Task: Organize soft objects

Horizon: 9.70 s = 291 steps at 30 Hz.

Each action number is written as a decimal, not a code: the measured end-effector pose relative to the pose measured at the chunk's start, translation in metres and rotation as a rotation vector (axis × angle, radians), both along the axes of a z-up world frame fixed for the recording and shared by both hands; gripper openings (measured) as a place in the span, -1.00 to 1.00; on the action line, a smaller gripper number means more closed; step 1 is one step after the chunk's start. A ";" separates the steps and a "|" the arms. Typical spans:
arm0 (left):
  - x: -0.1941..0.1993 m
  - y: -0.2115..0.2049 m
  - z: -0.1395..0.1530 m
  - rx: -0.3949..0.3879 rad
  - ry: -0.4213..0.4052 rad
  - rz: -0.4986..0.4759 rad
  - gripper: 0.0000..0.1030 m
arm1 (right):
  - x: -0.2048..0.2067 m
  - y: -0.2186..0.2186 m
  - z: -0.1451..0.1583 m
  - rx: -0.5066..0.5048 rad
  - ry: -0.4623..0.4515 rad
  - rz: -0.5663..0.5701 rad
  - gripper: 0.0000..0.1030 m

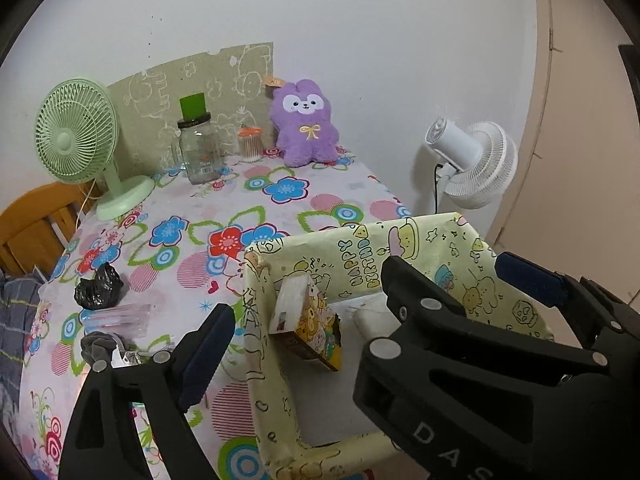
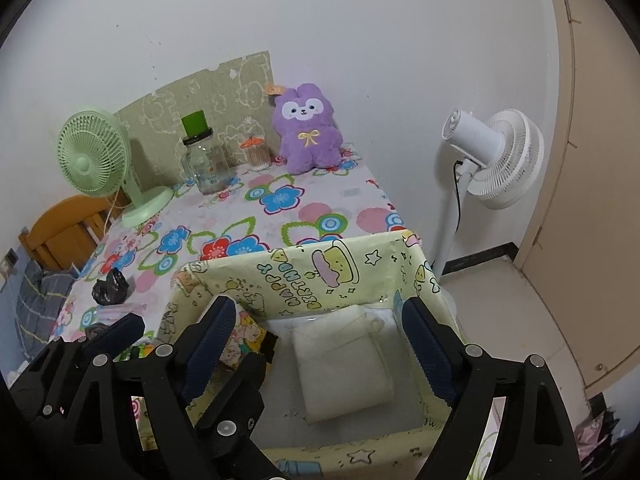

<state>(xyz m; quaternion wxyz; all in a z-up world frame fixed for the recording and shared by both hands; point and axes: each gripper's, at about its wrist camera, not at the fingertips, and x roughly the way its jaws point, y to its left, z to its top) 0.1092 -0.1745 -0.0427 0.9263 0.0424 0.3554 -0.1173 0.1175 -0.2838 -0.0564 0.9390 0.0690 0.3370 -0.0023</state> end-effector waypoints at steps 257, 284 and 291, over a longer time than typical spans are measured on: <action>-0.009 0.105 0.034 -0.070 -0.045 0.172 -0.21 | -0.012 0.106 0.045 -0.001 -0.038 0.246 -0.62; 0.007 0.036 0.022 -0.110 -0.001 0.053 -0.20 | -0.008 0.035 0.038 -0.021 -0.036 0.115 -0.62; 0.012 0.023 0.014 -0.118 0.018 0.028 -0.21 | -0.006 0.020 0.031 -0.022 -0.024 0.089 -0.61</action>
